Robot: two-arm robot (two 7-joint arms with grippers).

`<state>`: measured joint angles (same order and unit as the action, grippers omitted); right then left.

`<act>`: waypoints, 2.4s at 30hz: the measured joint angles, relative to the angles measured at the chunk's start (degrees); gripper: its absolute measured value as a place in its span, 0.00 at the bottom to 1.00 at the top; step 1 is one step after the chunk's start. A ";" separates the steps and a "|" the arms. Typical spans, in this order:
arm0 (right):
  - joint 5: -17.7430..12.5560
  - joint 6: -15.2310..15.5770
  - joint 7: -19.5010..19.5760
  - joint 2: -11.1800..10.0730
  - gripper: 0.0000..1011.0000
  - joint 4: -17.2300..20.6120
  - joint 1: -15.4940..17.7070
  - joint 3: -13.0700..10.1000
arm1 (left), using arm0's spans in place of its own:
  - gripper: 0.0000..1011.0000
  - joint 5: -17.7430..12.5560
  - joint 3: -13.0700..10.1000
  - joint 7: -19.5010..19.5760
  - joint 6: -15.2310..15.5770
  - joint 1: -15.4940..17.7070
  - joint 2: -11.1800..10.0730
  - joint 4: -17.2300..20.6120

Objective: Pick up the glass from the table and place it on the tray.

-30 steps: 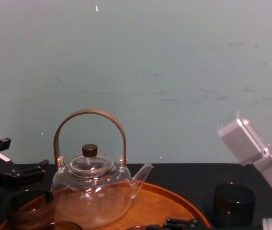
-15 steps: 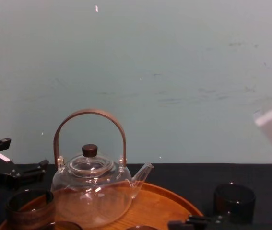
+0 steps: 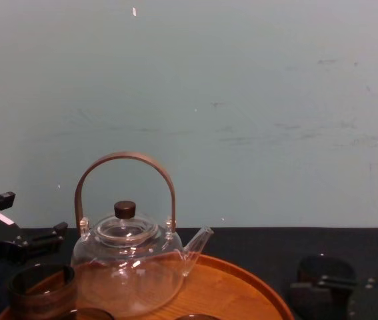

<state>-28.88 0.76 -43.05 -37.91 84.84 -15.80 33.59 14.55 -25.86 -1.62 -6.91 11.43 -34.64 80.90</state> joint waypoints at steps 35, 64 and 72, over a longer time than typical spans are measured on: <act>-1.29 9.10 18.69 2.03 0.99 -0.87 5.31 -13.60 | 0.99 0.00 0.00 0.00 0.00 0.00 0.00 0.00; 4.09 17.40 14.49 4.30 0.99 -7.72 -3.47 -7.99 | 0.99 0.00 0.00 0.00 0.00 0.00 0.00 0.00; 5.19 17.06 14.51 6.29 0.99 -10.24 -5.48 -7.37 | 0.99 0.00 0.00 0.00 0.00 0.00 0.00 0.00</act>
<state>-23.70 17.81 -28.54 -31.62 74.60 -21.27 26.22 14.55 -25.86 -1.62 -6.91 11.43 -34.65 80.90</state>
